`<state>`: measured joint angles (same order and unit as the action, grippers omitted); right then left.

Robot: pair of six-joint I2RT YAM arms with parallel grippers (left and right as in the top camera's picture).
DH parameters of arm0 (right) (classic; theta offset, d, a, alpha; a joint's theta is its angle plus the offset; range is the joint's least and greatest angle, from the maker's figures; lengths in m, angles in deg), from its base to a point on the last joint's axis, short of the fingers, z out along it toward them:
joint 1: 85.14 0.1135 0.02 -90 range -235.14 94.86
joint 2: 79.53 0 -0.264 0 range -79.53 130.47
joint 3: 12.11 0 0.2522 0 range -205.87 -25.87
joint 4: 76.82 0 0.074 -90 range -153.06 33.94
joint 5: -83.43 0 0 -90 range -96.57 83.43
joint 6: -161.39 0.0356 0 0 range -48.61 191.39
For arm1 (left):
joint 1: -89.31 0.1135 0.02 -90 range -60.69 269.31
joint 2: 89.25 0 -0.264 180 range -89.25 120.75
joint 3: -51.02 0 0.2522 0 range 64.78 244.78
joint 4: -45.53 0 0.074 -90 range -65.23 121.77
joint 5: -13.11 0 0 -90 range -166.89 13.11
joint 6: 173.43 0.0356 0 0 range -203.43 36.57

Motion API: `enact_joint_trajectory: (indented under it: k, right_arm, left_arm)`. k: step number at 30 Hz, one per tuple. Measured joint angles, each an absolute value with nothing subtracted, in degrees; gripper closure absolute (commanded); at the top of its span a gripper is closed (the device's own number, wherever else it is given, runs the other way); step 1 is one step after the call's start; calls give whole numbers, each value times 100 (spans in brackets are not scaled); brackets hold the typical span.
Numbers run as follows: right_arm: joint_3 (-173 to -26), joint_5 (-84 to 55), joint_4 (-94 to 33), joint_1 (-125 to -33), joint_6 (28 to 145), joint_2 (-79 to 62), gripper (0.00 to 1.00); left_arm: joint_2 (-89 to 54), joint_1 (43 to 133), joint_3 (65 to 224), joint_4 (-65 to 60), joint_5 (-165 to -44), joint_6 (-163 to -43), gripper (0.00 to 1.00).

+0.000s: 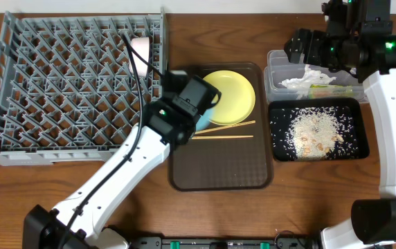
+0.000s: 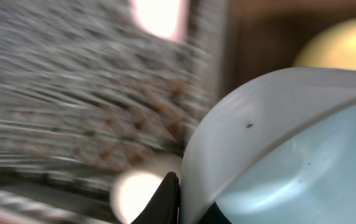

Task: Sort waste into correct bins and load items into the dishwasher
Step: 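Lift the light-blue bowl and carry it left to the rack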

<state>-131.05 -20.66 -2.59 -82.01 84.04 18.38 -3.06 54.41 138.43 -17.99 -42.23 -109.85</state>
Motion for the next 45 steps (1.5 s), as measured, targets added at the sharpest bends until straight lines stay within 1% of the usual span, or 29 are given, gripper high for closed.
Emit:
enact_joint_trajectory:
  k: [3, 7, 12, 18, 24, 32, 45]
  right_arm:
    - [-13105, -2066, -259, -8199, 8404, 1838, 1]
    - [-13105, -2066, -259, -8201, 8404, 1838, 1]
    - [-13105, -2066, -259, -8201, 8404, 1838, 1]
    - [-13105, -2066, -259, -8201, 8404, 1838, 1]
    - [-13105, -2066, -262, -8201, 8406, 1838, 1]
    - [-13105, -2066, -262, -8201, 8406, 1838, 1]
    - [-13105, -2066, -262, -8201, 8406, 1838, 1]
  left_arm:
    - [-306, 5725, 13843, -1797, -3130, -10808, 93]
    - [-306, 6202, 13843, -1593, -2040, -10548, 93]
    - [-304, 6659, 13839, -791, -1441, -9837, 92]
    - [-68, 6729, 13823, 367, -890, -8639, 93]
    - [601, 6729, 13819, 527, -153, -8043, 93]
    - [1125, 6707, 13758, 544, 111, -7888, 93]
    - [1276, 6582, 13753, 538, 30, -7888, 93]
